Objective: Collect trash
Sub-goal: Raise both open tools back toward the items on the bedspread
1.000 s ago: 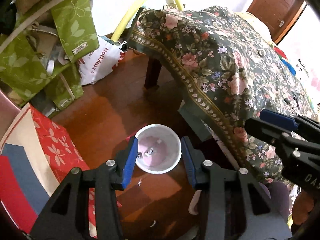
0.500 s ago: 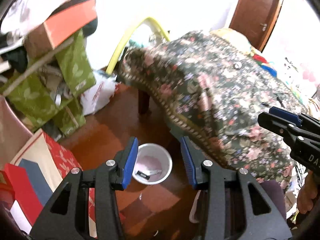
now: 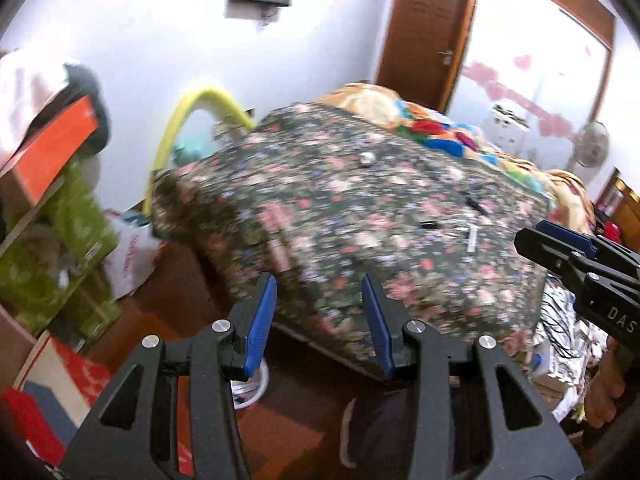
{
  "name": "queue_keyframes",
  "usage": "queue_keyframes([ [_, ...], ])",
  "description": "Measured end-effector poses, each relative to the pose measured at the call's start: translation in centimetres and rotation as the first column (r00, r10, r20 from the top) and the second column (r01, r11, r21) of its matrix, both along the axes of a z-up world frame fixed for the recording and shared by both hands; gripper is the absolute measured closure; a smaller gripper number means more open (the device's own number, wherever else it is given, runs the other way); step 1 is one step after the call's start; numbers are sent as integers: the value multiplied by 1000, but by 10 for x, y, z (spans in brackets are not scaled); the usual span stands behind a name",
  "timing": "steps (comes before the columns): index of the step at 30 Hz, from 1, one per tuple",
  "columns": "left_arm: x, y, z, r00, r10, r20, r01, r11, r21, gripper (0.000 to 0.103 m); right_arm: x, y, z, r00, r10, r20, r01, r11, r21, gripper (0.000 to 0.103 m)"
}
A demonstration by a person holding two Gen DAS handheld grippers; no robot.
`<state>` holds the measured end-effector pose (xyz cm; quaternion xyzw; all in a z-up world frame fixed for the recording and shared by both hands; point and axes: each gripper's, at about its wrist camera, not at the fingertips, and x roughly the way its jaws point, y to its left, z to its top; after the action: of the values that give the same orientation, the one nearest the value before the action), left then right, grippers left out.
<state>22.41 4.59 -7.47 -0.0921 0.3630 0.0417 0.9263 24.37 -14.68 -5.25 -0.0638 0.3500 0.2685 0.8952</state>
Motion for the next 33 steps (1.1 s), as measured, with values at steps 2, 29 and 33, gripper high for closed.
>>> queue_keyframes([
  [2, 9, -19, 3, 999, -34, 8, 34, 999, 1, 60, 2, -21, 4, 999, -47, 12, 47, 999, 1, 63],
  [29, 181, -181, -68, 948, -276, -158, 281, 960, 6, 58, 130, -207, -68, 913, -342, -221, 343, 939, -34, 63],
  [33, 209, -187, -94, 938, -286, -198, 292, 956, 2, 58, 159, -207, -92, 899, -339, -277, 347, 938, -23, 63],
])
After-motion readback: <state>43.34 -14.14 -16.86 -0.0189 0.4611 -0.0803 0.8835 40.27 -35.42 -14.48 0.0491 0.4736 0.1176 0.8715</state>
